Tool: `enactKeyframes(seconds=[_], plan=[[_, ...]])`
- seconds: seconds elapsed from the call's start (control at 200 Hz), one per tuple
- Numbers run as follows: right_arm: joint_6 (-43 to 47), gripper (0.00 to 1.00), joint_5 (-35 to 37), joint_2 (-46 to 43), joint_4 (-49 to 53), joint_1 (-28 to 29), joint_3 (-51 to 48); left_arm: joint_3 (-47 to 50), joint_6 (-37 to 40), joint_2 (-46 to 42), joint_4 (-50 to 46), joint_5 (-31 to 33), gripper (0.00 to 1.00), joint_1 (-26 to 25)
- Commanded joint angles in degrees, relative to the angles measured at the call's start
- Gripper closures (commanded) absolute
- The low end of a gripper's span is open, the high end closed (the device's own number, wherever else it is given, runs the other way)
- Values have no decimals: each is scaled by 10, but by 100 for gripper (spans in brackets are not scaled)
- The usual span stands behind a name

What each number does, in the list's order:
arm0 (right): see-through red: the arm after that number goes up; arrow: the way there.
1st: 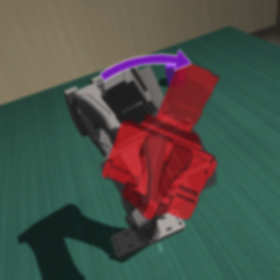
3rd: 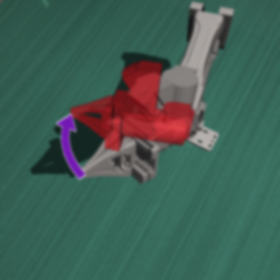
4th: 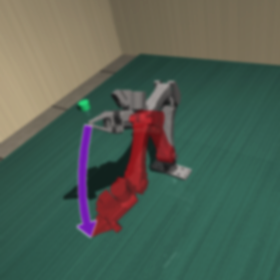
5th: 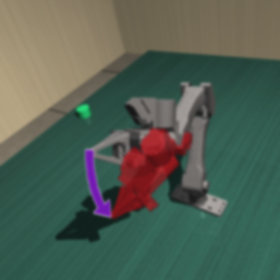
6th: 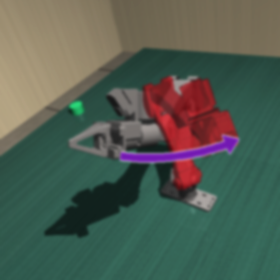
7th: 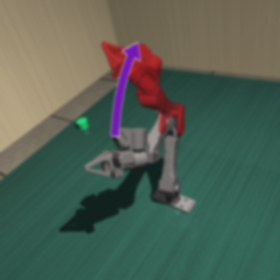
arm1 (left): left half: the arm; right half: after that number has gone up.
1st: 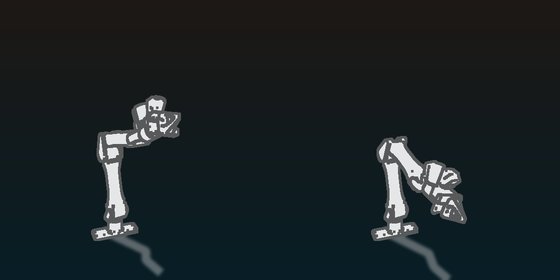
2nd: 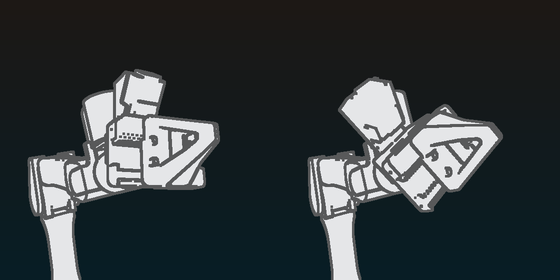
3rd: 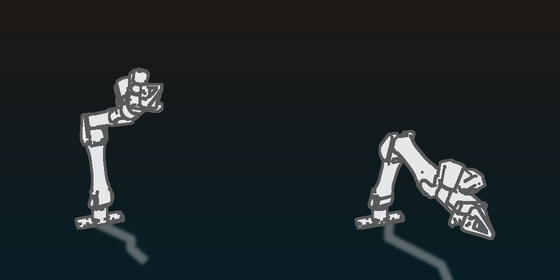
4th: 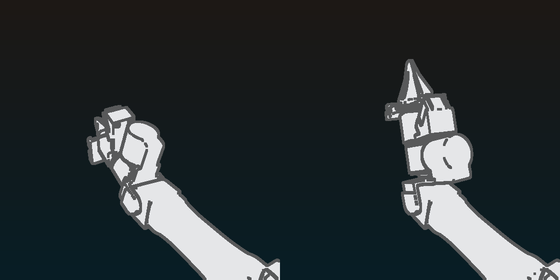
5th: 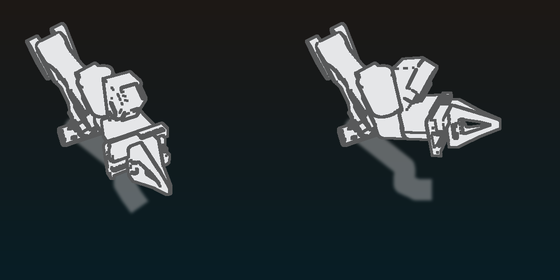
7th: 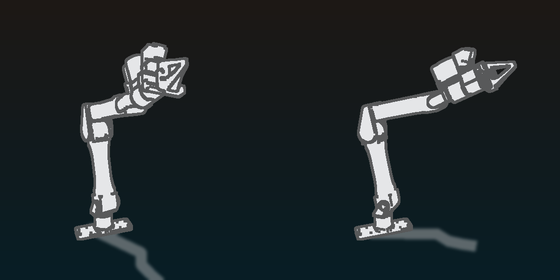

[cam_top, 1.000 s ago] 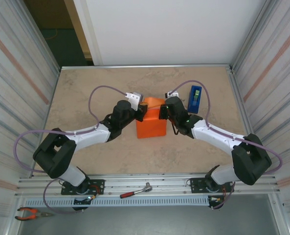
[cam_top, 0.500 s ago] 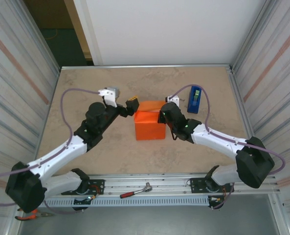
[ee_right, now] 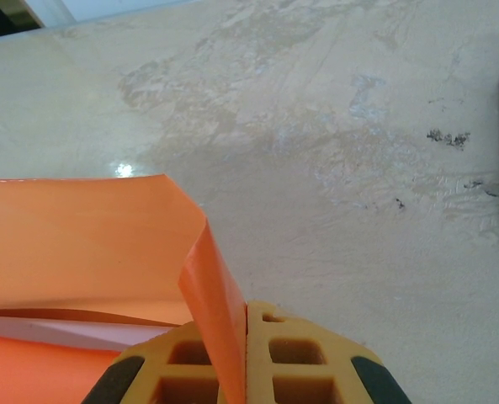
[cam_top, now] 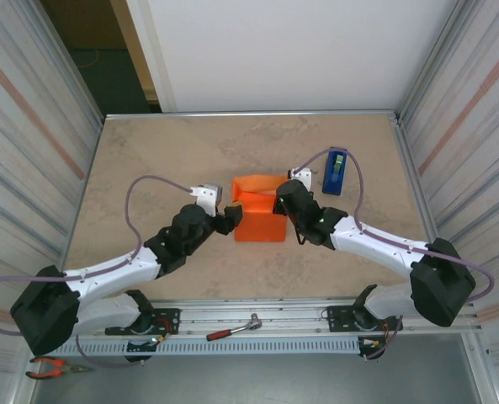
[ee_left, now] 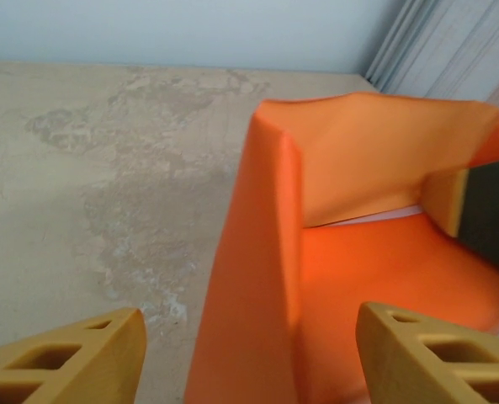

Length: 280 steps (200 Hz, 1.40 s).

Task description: Wrap the gift box in paper

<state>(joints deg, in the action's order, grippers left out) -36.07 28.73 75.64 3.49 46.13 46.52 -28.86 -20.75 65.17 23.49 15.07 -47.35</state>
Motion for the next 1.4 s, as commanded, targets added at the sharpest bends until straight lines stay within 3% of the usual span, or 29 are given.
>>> enactKeyframes(seconds=[0.0,0.256,0.296,0.396,0.431,0.511,0.546,0.601,0.651,0.691,0.732,0.767,0.837,0.862,0.912,0.937,0.967,1.022,1.117,1.142,1.167,1.192,1.207,1.228,1.258,1.363,1.398], plan=[[-13,100,10,-13,25,4,-13,-28,8,23,45,35,38,-4],[-6,100,-3,-9,16,4,-14,-59,12,95,86,22,47,-4],[-5,100,-5,-7,15,4,-14,-64,12,104,88,20,55,-4],[-1,100,-8,0,14,3,-10,-69,18,116,96,18,89,-5],[0,100,-9,2,13,4,-10,-69,19,119,98,20,93,-7],[0,100,-10,5,11,4,-9,-68,22,123,102,22,88,-8],[1,100,-10,6,12,3,-9,-70,23,123,103,23,78,-8],[1,100,-10,7,11,4,-10,-74,20,126,96,31,53,-8],[1,100,-11,7,11,4,-9,-79,22,129,90,37,48,-8],[1,100,-13,7,11,3,-9,-81,29,130,93,37,56,-8],[2,100,-12,8,10,3,-9,-83,37,131,97,37,85,-8],[2,100,-13,9,10,3,-7,-82,40,130,100,40,100,-8],[3,100,-14,11,10,3,-6,-89,51,132,104,47,98,-7],[3,100,-14,12,11,3,-5,-91,53,132,101,49,88,-7],[3,100,-17,12,10,3,-5,-102,60,135,94,51,57,-7],[3,100,-17,13,11,3,-5,-107,61,137,88,54,51,-7],[3,100,-17,13,11,3,-4,-113,66,138,83,54,57,-6],[3,100,-17,13,11,3,-4,-117,78,141,84,38,100,-2],[3,100,-16,14,12,3,-3,-124,83,144,86,34,99,4],[3,100,-16,14,12,3,-3,-126,82,145,84,32,88,6],[3,100,-17,14,12,4,-3,-129,82,146,81,32,68,8],[3,100,-17,15,13,3,-2,-133,81,147,78,31,62,9],[3,100,-17,15,13,3,-2,-135,82,148,77,28,63,10],[3,100,-17,15,13,3,-2,-138,85,148,76,19,73,13],[3,100,-17,16,13,3,-2,-142,89,148,74,5,100,16],[2,100,-17,17,15,2,0,-147,93,139,78,-2,100,18],[1,100,-17,17,15,2,0,-148,92,129,72,0,81,19]])
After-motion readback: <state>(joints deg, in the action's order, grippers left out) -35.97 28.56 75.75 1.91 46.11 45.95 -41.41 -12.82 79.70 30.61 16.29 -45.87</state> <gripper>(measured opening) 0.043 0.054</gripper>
